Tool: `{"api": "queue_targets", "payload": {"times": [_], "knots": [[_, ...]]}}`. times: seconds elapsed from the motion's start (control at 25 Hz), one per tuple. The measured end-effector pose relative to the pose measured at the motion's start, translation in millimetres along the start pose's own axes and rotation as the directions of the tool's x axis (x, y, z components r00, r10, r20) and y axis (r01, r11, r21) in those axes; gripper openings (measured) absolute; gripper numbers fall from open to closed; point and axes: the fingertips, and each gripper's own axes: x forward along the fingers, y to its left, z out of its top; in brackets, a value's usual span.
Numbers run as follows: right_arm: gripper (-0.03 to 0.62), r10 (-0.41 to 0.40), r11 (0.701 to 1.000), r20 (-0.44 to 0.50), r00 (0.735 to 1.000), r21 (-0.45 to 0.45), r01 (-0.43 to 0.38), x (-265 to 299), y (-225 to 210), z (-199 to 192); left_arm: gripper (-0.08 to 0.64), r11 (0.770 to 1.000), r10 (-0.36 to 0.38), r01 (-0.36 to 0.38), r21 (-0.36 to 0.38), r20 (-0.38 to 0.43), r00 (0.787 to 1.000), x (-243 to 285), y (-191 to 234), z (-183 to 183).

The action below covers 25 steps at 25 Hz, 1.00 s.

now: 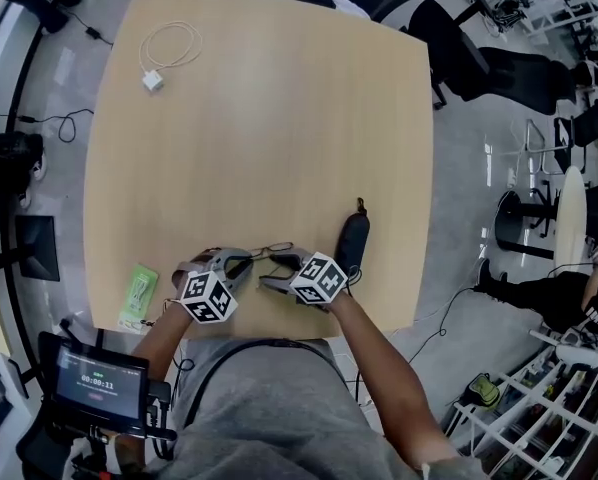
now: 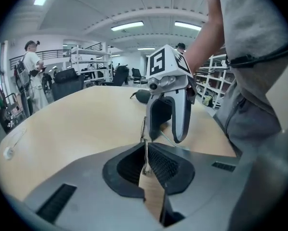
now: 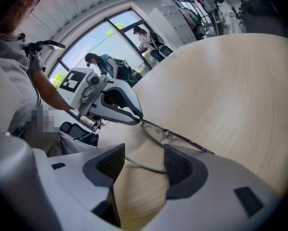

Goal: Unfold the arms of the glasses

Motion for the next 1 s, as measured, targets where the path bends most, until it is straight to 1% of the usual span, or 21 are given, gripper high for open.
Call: {"api": "queue_targets", "payload": {"times": [0.12, 0.2, 0.28, 0.36, 0.44, 0.56, 0.6, 0.68, 0.8, 0.88, 1.0], "knots": [[0.238, -0.013, 1.0, 0.014, 1.0, 0.01, 0.012, 0.2, 2.9, -4.7, 0.014, 0.995, -0.043, 0.047, 0.091, -0.044, 0.998, 8.4, -14.4, 5.8], [0.238, -0.015, 1.0, 0.027, 1.0, 0.017, 0.014, 0.5, 6.1, -5.8, 0.014, 0.989, -0.068, 0.075, 0.128, -0.061, 0.996, 8.9, -24.3, 14.7], [0.238, -0.015, 0.999, 0.041, 0.999, 0.03, 0.014, 4.1, 10.4, -5.9, 0.014, 0.985, -0.104, 0.112, 0.133, -0.064, 0.992, 0.9, -35.8, 22.8], [0.247, -0.02, 0.999, 0.06, 0.998, 0.047, 0.017, 6.0, 11.1, -4.9, 0.014, 0.985, -0.126, 0.133, 0.11, -0.07, 0.99, -8.0, -46.4, 28.8], [0.252, -0.028, 0.999, 0.071, 0.997, 0.048, 0.025, 4.5, 9.7, -5.6, 0.014, 0.987, -0.109, 0.12, 0.103, -0.107, 0.988, -6.5, -53.3, 26.4], [0.258, -0.046, 0.998, 0.078, 0.996, 0.052, 0.042, 2.7, 9.8, -8.2, 0.014, 0.992, -0.032, 0.051, 0.12, -0.158, 0.987, 5.8, -49.0, 15.3], [0.258, -0.053, 0.997, 0.078, 0.996, 0.06, 0.048, 2.9, 10.2, -8.5, 0.014, 0.993, -0.021, 0.039, 0.112, -0.163, 0.986, 8.8, -45.9, 12.7], [0.258, -0.046, 0.996, 0.069, 0.997, 0.076, 0.041, 3.6, 14.4, -11.3, 0.014, 0.995, -0.026, 0.042, 0.089, -0.173, 0.985, 13.1, -42.7, 9.1], [0.264, -0.002, 0.994, 0.061, 0.998, 0.108, -0.004, 4.8, 28.9, -23.8, 0.014, 0.995, -0.041, 0.06, 0.085, -0.21, 0.977, 19.5, -45.3, -0.8], [0.264, 0.003, 0.991, 0.072, 0.997, 0.132, -0.012, 4.5, 34.6, -32.3, 0.014, 0.994, -0.024, 0.049, 0.101, -0.237, 0.971, 23.6, -43.9, -10.1], [0.264, 0.001, 0.987, 0.089, 0.996, 0.16, -0.015, 4.5, 40.1, -42.3, 0.014, 0.99, 0.048, -0.011, 0.143, -0.256, 0.965, 25.3, -34.0, -19.2]]}}
